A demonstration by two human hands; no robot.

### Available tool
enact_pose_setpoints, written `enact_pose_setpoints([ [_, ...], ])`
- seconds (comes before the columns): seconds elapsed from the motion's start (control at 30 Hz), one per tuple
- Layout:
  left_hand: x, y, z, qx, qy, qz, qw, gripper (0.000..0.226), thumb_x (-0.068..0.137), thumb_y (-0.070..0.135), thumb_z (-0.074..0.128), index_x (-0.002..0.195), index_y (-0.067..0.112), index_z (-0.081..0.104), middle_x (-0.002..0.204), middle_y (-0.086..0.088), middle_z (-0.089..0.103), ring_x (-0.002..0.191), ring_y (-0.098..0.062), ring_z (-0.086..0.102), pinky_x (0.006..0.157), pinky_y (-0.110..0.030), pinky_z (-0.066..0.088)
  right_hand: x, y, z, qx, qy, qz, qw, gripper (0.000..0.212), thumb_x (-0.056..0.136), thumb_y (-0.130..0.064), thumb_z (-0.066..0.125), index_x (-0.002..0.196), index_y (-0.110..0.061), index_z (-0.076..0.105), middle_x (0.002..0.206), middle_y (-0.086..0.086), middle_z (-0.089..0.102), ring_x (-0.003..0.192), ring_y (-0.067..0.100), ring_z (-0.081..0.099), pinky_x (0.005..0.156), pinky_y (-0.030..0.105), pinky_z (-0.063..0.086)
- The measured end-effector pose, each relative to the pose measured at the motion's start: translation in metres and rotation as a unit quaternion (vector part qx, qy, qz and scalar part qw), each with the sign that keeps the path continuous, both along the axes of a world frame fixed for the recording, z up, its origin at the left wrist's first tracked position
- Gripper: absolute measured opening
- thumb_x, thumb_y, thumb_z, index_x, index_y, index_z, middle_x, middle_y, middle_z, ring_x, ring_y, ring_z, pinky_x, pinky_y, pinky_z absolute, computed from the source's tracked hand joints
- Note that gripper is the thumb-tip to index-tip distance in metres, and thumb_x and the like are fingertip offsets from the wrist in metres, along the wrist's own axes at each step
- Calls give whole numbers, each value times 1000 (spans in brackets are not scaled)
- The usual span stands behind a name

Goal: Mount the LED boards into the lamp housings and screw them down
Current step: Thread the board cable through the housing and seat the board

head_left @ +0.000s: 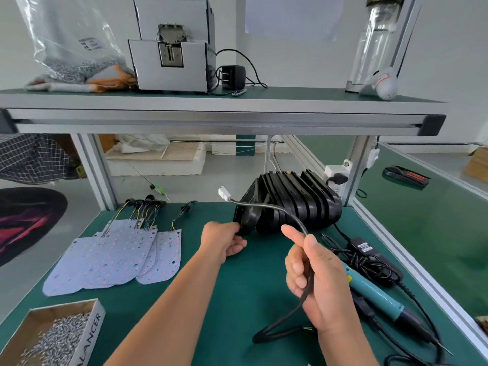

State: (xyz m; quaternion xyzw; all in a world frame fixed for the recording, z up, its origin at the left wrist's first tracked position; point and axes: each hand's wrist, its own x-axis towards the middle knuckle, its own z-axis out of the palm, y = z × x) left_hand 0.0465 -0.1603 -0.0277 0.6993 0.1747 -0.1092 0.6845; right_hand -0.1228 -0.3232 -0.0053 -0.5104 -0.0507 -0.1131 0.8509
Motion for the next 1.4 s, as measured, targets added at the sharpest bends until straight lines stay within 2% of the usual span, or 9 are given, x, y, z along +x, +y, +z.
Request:
enact_pose_setpoints([
  [0.23, -49, 58, -5, -12, -40, 60, 997, 6, 91, -1, 62, 93, -4, 67, 90, -22, 79, 75, -32, 79, 54, -33, 62, -1, 5, -1, -157, 30, -5, 987, 42, 95, -37, 60, 75, 0, 62, 65, 16, 45, 48, 22, 37, 52, 35, 38],
  [0.4, -98, 90, -11, 43, -93, 82, 991, 22, 82, 10, 59, 95, 22, 72, 86, 0, 79, 79, -24, 78, 60, -39, 66, 0, 15, -5, -187, 48, -15, 981, 35, 95, -33, 55, 123, -35, 76, 68, 11, 45, 52, 21, 37, 49, 34, 30],
  [0.53, -123, 101, -5, 59, -139, 77, 986, 21, 73, 32, 56, 87, 40, 70, 83, 10, 77, 84, -25, 76, 69, -46, 68, -2, 21, -6, -239, 22, -58, 969, 39, 96, -41, 53, 131, -43, 70, 65, 5, 42, 56, 18, 36, 50, 35, 29],
  [0.7, -133, 103, -8, 124, -176, 57, 975, 34, 78, 55, 60, 91, 24, 65, 83, -9, 73, 80, -37, 68, 76, -56, 61, -4, 24, -7, -266, 9, -81, 960, 42, 96, -48, 53, 135, -47, 67, 66, 0, 43, 59, 18, 38, 53, 37, 34],
  [0.8, -132, 103, -5, 191, -191, 45, 962, 31, 80, 62, 55, 80, 31, 58, 63, 6, 61, 57, -18, 53, 62, -39, 47, -5, 24, -5, -269, 1, -77, 960, 42, 96, -47, 54, 136, -46, 67, 67, 1, 42, 60, 17, 38, 53, 31, 37],
  [0.9, -129, 103, -6, 207, -188, 49, 959, 32, 90, 53, 56, 81, 23, 57, 66, 1, 61, 62, -26, 54, 61, -38, 43, -5, 24, -3, -248, 7, -63, 967, 38, 97, -41, 56, 132, -42, 71, 65, 3, 40, 57, 15, 36, 51, 24, 36],
  [1.0, -123, 105, -9, 214, -180, 53, 959, 30, 93, 45, 58, 73, 24, 47, 55, 12, 47, 48, -10, 39, 55, -34, 34, -4, 20, -3, -191, 27, -49, 980, 34, 100, -26, 56, 125, -33, 77, 62, 5, 38, 53, 15, 32, 47, 25, 32],
  [1.17, -118, 107, -15, 199, -135, -19, 970, 26, 85, 46, 59, 78, 23, 69, 68, -1, 68, 48, -10, 65, 52, -41, 64, -2, 8, -4, -96, 24, -48, 994, 34, 95, -19, 55, 119, -16, 80, 56, 5, 36, 45, 14, 28, 44, 22, 26],
  [1.4, -124, 103, -12, 386, -163, -87, 904, 39, 99, 48, 56, 80, 14, 62, 71, -8, 65, 70, -30, 66, 56, -38, 53, 5, 14, -7, -90, 12, -74, 993, 34, 99, -31, 57, 126, -24, 76, 65, 4, 40, 51, 17, 32, 47, 24, 31],
])
